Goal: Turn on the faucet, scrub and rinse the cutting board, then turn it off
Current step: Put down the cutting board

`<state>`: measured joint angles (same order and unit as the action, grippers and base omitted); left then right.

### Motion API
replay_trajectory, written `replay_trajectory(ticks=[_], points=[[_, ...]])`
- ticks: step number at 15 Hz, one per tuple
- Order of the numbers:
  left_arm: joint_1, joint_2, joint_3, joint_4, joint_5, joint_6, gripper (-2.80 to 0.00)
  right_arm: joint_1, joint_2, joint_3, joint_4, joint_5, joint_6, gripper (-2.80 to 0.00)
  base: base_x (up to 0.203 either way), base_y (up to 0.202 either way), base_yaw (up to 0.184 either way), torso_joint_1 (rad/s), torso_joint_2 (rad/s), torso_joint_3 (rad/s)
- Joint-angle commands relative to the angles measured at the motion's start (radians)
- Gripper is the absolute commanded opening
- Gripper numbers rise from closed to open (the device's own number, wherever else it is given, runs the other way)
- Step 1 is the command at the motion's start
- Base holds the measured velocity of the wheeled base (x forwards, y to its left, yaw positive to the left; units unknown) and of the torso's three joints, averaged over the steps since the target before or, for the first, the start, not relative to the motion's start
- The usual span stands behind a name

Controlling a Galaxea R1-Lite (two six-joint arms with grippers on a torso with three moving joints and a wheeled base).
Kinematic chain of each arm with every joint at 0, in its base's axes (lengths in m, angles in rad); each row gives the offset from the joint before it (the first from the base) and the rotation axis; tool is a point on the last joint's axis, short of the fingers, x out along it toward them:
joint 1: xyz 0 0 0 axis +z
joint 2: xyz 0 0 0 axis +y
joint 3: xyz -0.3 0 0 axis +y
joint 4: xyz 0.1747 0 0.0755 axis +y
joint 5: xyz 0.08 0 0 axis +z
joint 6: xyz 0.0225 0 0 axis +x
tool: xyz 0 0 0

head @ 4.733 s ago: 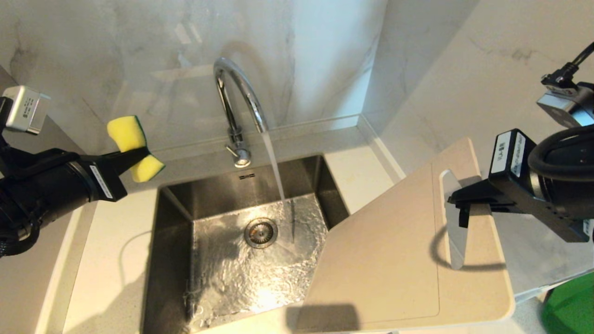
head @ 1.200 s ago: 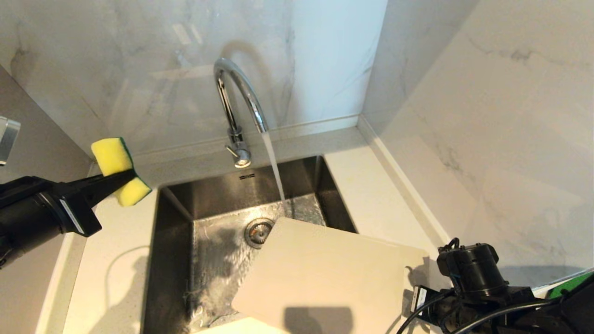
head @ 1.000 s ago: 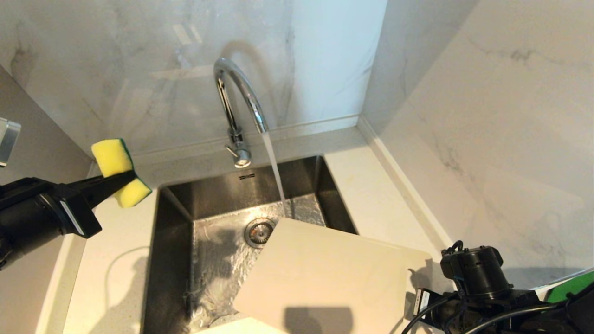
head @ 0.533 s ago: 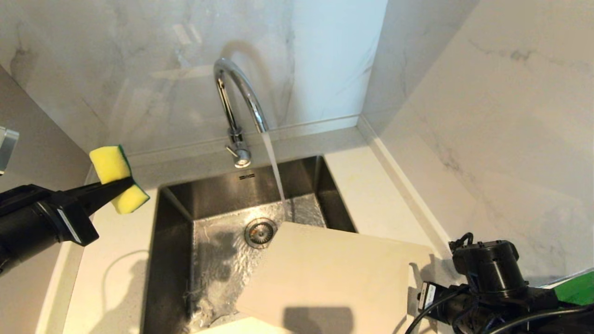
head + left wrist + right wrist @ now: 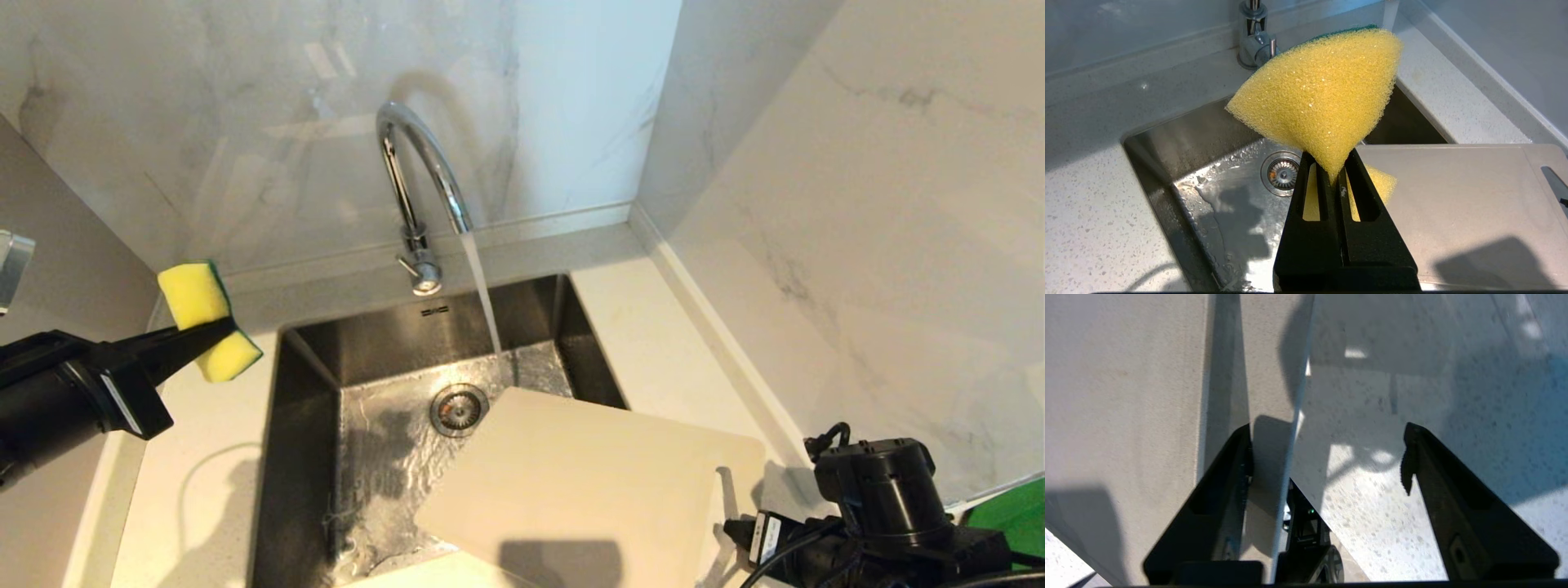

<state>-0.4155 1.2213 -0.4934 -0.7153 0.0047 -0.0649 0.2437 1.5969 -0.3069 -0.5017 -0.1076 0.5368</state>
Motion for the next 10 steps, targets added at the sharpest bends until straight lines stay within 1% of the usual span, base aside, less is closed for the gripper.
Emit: replay_trajectory(ticks=[1,2,4,7,8,10], points=[[0.0,0.001,0.004,-0.004,0.0,-0.001,-2.8,-0.026,-0.034,0.048,-0.005,0.0,0.003,0.0,0.0,0.0,0.0,0.0,0.0,0.0],[0.0,0.003,0.004,-0.004,0.0,-0.001,-2.8,-0.048,-0.059,0.067,-0.006,0.002,0.003,0.0,0.0,0.0,0.0,0.0,0.0,0.0],[0.0,0.003,0.004,-0.004,0.0,-0.001,-2.8,-0.125,-0.111,0.096,-0.004,0.017,-0.009,0.0,0.0,0.0,0.0,0.0,0.0,0.0],[0.0,0.003,0.006,-0.004,-0.002,-0.001,-2.8,-0.222,-0.17,0.117,-0.002,0.064,-0.033,0.0,0.0,0.0,0.0,0.0,0.0,0.0],[0.0,0.003,0.009,-0.004,-0.002,-0.001,-2.8,-0.245,-0.185,0.119,0.002,0.075,-0.033,0.0,0.0,0.0,0.0,0.0,0.0,0.0],[0.0,0.003,0.016,-0.004,-0.006,0.0,-2.8,-0.253,-0.21,0.15,0.018,0.108,-0.027,0.0,0.0,0.0,0.0,0.0,0.0,0.0]])
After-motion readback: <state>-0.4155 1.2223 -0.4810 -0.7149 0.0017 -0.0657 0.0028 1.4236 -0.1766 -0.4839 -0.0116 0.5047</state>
